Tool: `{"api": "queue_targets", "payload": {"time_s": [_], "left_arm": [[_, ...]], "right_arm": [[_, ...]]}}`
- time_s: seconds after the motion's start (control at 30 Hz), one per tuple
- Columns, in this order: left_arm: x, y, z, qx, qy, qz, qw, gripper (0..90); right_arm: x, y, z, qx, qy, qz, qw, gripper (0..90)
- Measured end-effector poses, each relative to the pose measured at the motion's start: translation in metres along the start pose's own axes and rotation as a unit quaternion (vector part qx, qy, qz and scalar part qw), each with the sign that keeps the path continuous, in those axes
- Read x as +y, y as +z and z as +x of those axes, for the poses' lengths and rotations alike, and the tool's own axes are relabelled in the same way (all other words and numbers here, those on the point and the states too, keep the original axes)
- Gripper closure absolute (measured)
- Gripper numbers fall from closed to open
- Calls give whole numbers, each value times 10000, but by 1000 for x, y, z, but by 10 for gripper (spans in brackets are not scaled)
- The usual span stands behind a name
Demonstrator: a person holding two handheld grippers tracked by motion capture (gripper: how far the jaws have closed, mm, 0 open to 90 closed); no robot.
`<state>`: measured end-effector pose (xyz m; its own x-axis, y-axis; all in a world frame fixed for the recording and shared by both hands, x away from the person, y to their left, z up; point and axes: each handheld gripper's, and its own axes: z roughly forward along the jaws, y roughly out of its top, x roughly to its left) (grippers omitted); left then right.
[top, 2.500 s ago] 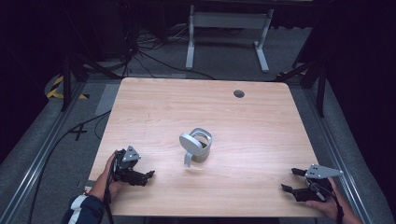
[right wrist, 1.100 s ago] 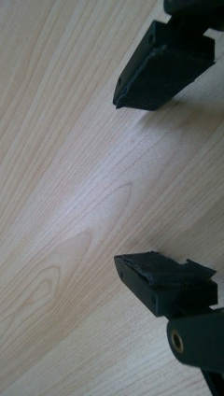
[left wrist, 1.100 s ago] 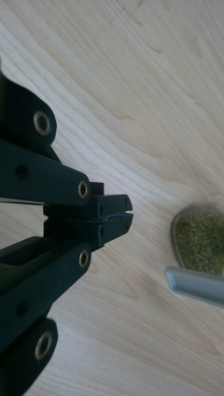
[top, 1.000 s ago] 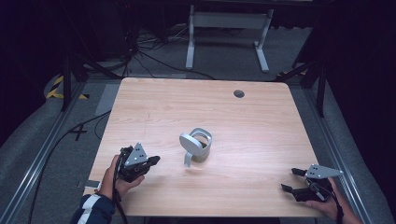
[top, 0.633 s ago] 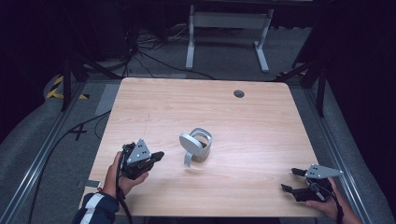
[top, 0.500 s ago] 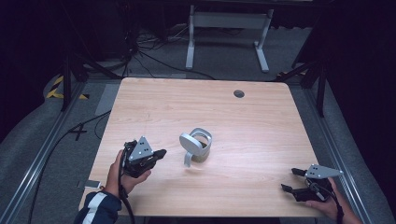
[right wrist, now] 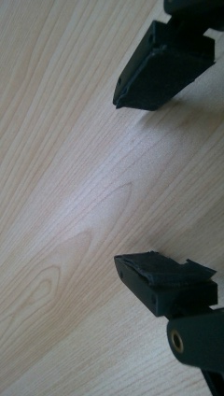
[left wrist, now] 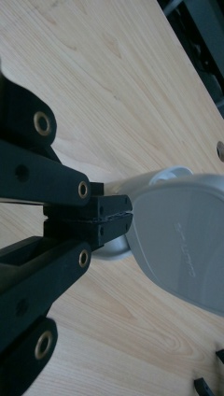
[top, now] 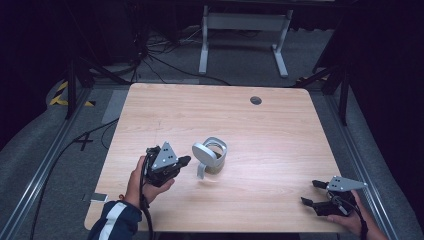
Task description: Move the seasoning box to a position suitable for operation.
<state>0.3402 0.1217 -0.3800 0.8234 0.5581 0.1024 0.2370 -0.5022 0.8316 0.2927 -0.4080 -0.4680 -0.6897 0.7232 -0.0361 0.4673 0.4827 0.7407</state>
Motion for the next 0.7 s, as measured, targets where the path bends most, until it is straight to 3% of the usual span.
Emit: {"api": "queue_targets", "payload": {"time_s": [0.43,0.47,0.7], "left_arm": [[16,9,-1,-69,89,-168,9998,900],[16,9,-1,-83,7,-208,9997,900],[24,12,0,-125,-20,-310,9994,900]], "right_arm": [[0,0,0,1,2,1,10000,194],[0,0,0,1,3,1,10000,193],[0,0,0,2,2,1,10000,194]]}}
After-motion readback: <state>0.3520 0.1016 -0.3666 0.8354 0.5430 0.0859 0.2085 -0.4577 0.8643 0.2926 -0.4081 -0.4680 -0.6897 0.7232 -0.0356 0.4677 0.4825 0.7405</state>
